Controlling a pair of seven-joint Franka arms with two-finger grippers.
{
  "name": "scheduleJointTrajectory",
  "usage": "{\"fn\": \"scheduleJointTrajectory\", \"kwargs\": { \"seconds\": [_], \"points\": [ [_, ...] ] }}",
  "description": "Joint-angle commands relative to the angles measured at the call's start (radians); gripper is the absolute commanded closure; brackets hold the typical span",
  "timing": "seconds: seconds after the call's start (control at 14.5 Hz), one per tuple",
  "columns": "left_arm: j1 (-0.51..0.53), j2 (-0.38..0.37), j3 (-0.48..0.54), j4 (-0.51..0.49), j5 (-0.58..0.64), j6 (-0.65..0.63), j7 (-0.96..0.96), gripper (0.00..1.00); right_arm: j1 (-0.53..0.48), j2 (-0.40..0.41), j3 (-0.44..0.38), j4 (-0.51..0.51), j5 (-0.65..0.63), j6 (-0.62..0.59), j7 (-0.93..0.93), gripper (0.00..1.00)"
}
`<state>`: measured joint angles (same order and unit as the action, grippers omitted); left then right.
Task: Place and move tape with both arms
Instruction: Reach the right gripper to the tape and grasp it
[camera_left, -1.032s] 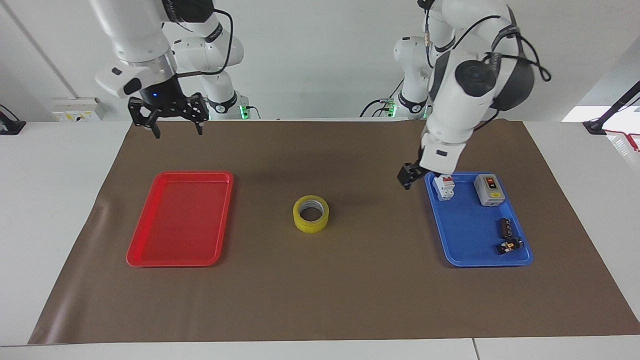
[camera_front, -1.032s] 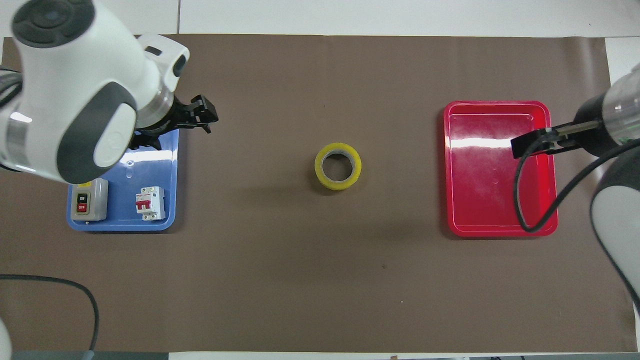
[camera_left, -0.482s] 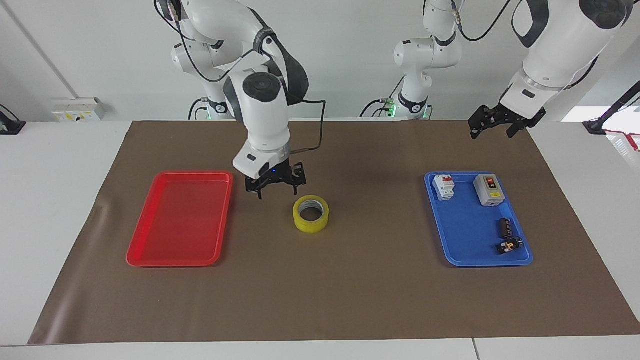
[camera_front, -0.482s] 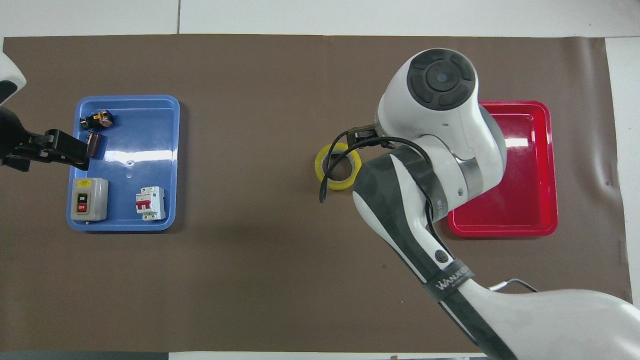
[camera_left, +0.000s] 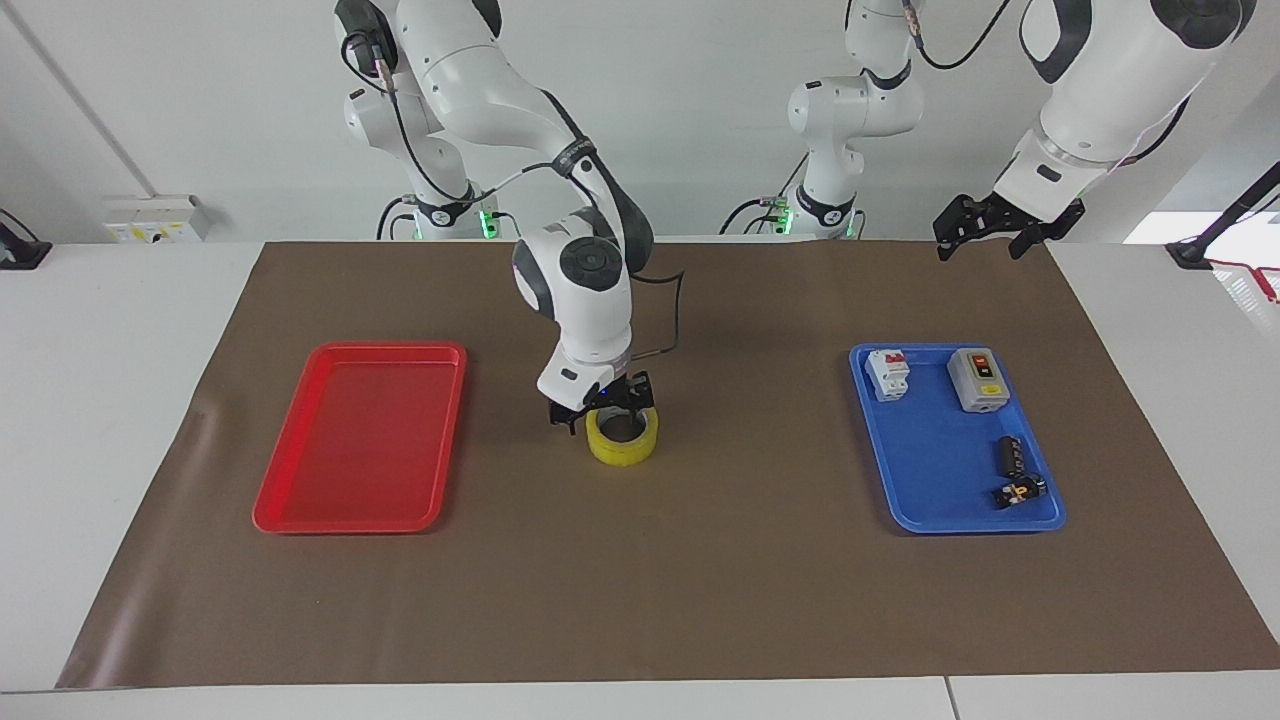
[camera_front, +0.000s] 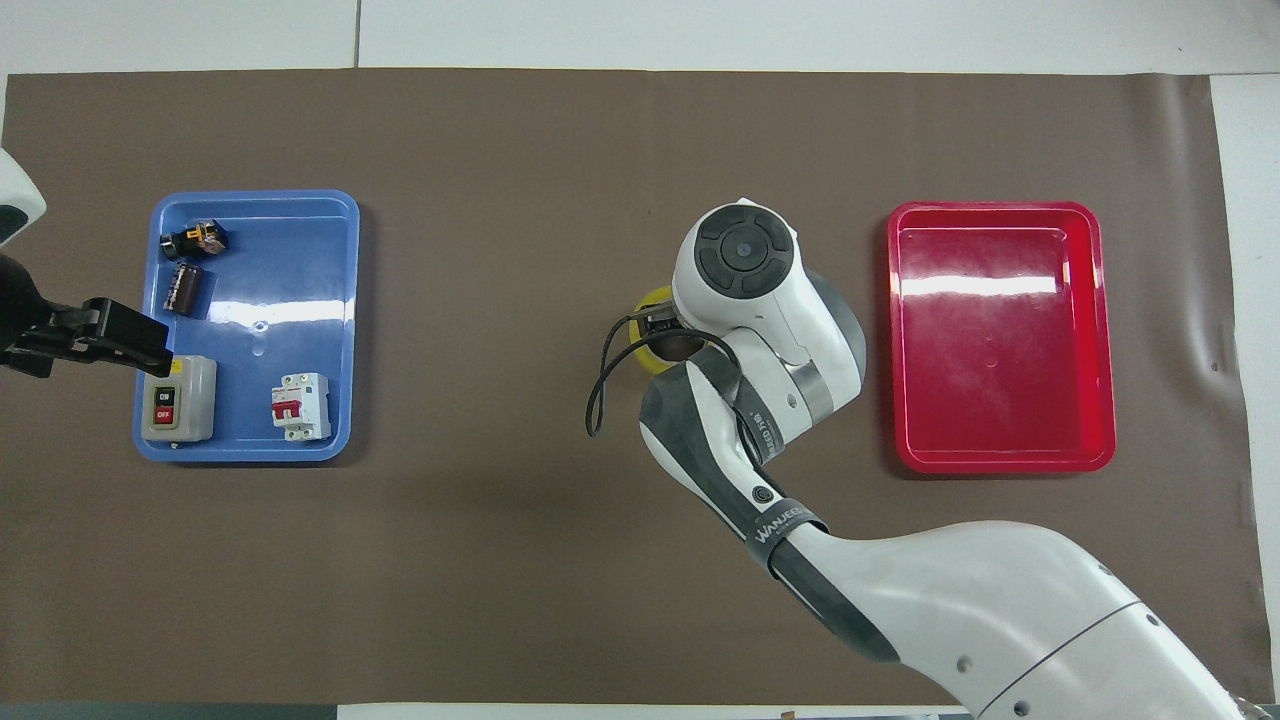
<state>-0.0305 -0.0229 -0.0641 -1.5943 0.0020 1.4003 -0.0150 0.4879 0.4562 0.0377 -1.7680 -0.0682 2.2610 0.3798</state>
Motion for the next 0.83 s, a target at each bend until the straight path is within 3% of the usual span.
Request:
{"fn": "scheduleJointTrajectory", "kwargs": {
  "seconds": [0.0, 0.14, 0.28, 0.34, 0.41, 0.48, 0.76],
  "points": [
    [0.001, -0.011, 0.009, -0.009, -0.034, 0.017, 0.015, 0.00, -0.002, -0.045, -0.004, -0.103, -0.036, 0.080, -0.013, 0.00],
    [0.001, -0.014, 0.004, -0.013, -0.033, 0.016, 0.015, 0.00, -0.018, -0.044, -0.004, -0.103, -0.039, 0.101, -0.042, 0.00],
    [-0.002, -0.012, 0.004, -0.012, -0.033, 0.022, 0.020, 0.00, -0.020, -0.044, -0.004, -0.116, -0.039, 0.124, -0.042, 0.18],
    [-0.008, -0.012, 0.004, -0.010, -0.033, 0.020, 0.017, 0.00, -0.022, -0.044, -0.004, -0.116, -0.039, 0.124, -0.042, 0.41],
    [-0.009, -0.014, 0.004, -0.012, -0.033, 0.020, 0.017, 0.00, -0.025, -0.044, -0.004, -0.116, -0.039, 0.124, -0.042, 0.84],
    [-0.009, -0.014, 0.003, -0.010, -0.033, 0.020, 0.017, 0.00, -0.025, -0.044, -0.004, -0.117, -0.039, 0.129, -0.047, 1.00],
    [-0.009, -0.014, 0.003, -0.012, -0.033, 0.022, 0.012, 0.00, -0.025, -0.042, -0.004, -0.113, -0.039, 0.130, -0.099, 1.00]
  ]
}}
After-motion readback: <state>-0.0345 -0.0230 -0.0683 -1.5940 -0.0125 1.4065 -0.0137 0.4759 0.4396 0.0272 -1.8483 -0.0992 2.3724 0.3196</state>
